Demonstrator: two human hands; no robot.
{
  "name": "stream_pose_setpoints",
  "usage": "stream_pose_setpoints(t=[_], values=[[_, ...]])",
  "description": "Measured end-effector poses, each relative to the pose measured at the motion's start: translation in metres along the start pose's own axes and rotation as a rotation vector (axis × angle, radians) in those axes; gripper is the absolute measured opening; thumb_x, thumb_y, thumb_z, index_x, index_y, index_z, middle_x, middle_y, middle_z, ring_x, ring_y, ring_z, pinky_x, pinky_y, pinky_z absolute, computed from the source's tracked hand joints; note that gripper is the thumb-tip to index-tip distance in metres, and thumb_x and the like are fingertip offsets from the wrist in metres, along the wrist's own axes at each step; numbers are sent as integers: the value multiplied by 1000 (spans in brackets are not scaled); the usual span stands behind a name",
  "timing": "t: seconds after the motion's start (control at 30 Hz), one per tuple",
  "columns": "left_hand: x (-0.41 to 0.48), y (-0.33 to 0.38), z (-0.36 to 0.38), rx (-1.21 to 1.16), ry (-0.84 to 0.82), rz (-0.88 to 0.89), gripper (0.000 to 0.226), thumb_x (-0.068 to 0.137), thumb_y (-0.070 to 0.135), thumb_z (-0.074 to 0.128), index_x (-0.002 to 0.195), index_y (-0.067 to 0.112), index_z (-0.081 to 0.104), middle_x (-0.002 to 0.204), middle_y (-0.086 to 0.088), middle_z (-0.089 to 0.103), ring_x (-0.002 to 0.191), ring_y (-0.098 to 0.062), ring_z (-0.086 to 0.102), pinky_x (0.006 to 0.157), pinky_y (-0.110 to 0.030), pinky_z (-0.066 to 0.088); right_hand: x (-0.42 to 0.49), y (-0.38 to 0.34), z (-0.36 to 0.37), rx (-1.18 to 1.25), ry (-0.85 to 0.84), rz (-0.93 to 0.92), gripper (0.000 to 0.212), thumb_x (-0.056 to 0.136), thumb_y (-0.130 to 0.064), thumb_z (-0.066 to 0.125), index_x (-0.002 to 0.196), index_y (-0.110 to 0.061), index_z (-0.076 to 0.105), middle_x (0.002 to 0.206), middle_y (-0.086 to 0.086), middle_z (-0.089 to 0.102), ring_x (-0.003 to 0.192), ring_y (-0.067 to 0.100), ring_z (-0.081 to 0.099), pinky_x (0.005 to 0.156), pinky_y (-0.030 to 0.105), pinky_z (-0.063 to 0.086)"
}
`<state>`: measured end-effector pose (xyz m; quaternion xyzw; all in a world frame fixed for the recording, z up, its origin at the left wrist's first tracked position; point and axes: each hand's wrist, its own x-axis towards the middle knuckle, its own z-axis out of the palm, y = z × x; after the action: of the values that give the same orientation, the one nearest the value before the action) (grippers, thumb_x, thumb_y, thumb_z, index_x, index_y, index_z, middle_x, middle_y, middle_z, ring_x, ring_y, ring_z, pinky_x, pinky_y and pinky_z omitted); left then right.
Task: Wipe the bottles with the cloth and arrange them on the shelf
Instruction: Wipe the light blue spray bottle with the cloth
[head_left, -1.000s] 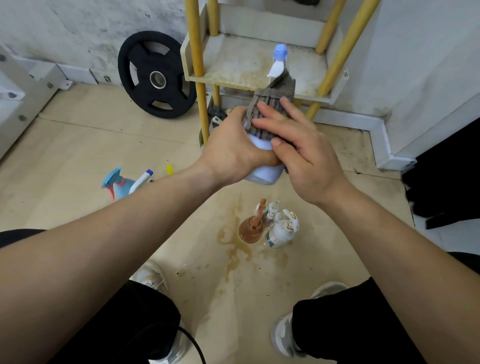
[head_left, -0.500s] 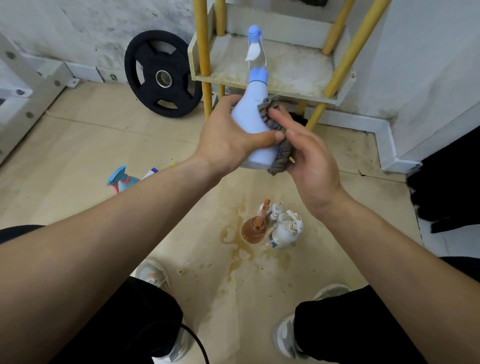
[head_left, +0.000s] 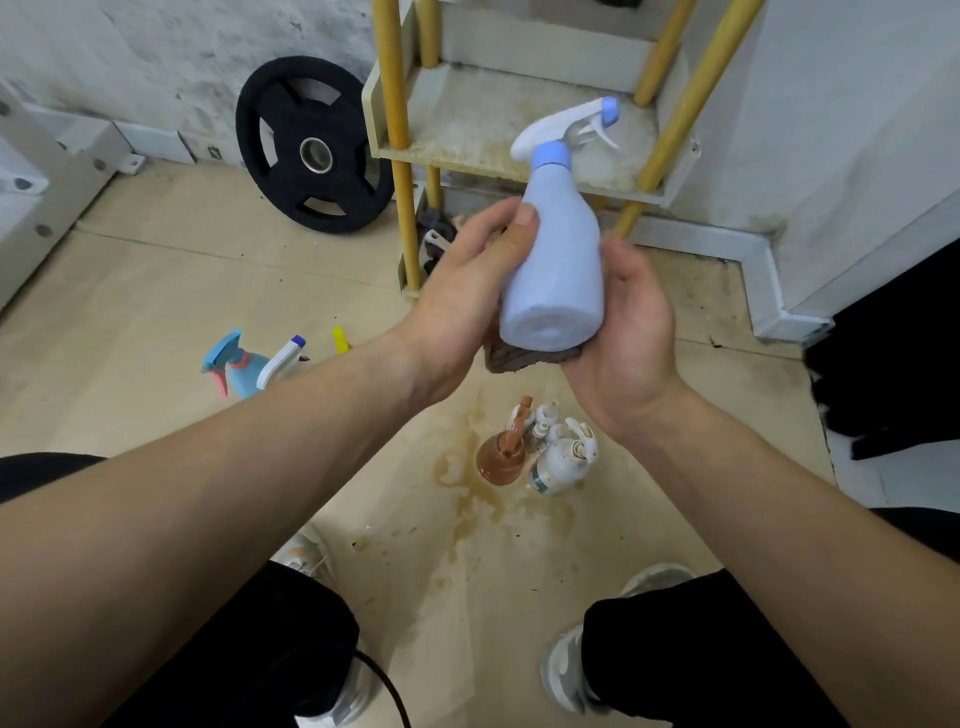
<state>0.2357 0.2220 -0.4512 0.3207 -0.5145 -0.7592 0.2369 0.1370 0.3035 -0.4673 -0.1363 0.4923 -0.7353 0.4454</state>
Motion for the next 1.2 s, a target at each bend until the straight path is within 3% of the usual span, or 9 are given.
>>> stream_pose_setpoints(t=[0.07, 0.13, 0.27, 0.37, 0.6, 0.7, 0.8, 0.97, 1.2], values=[[2, -2, 1, 6, -34, -19, 38, 101, 46, 55, 129, 21, 61, 121, -3, 71, 102, -17, 72, 84, -38, 59, -2, 1, -1, -52, -50, 4, 70, 87, -46, 50, 145, -6, 46, 117, 22, 64, 87, 35, 66, 59, 38, 47], [3, 1, -1, 26, -24, -20, 30, 101, 45, 55, 120, 25, 64, 113, 2, 73, 95, -12, 72, 79, -34, 59, -3, -1, -4, -61, -72, 5, 63, 91, -45, 44, 138, -4, 54, 105, 17, 67, 85, 36, 63, 60, 38, 42], [4, 4, -5, 51, -3, -21, 21, 102, 42, 53, 115, 30, 66, 109, 4, 69, 79, -5, 70, 65, -25, 54, -1, -10, -3, -58, -50, 43, 51, 97, -31, 49, 144, -11, 51, 130, 21, 64, 109, 43, 65, 80, 56, 48], [5, 4, -8, 67, 7, -20, 26, 102, 42, 55, 119, 27, 66, 111, 1, 70, 81, -10, 71, 69, -33, 52, 1, -15, -3, -108, -37, 22, 37, 103, -19, 47, 139, -21, 56, 119, 8, 69, 94, 29, 70, 67, 46, 46], [10, -1, -13, 86, 37, -39, 47, 97, 43, 63, 136, 18, 56, 124, -4, 68, 94, -20, 74, 67, -34, 58, -2, -23, 1, -310, 10, -151, 46, 99, 3, 41, 117, -28, 69, 118, -7, 75, 102, 14, 73, 60, 26, 53], [11, -3, -12, 98, 40, -42, 43, 98, 40, 64, 132, 14, 59, 113, -2, 71, 84, -14, 74, 62, -31, 57, -4, -23, 2, -428, -24, -257, 49, 94, 11, 40, 123, -14, 69, 123, 0, 72, 110, 10, 69, 74, 20, 55], [14, -4, -13, 111, 51, -18, 45, 94, 42, 67, 125, 9, 65, 110, -6, 74, 90, -19, 75, 67, -32, 58, -6, -19, 1, -511, -85, -350, 50, 88, 7, 42, 122, -19, 68, 128, -1, 69, 125, 8, 62, 99, 27, 53], [18, -5, -17, 99, 90, 34, 59, 74, 44, 79, 119, 7, 68, 112, -14, 74, 100, -32, 73, 87, -48, 60, -10, -3, -3, -590, 6, -419, 51, 87, -4, 45, 129, -19, 68, 128, -3, 71, 122, 11, 64, 102, 41, 53], [14, -12, -12, 369, 40, 127, 76, 68, 35, 93, 124, 20, 44, 112, 3, 61, 84, 0, 64, 72, -26, 58, -1, -6, -11, -592, 116, -332, 51, 84, -9, 43, 116, -36, 73, 123, -7, 72, 117, 13, 66, 104, 51, 52]])
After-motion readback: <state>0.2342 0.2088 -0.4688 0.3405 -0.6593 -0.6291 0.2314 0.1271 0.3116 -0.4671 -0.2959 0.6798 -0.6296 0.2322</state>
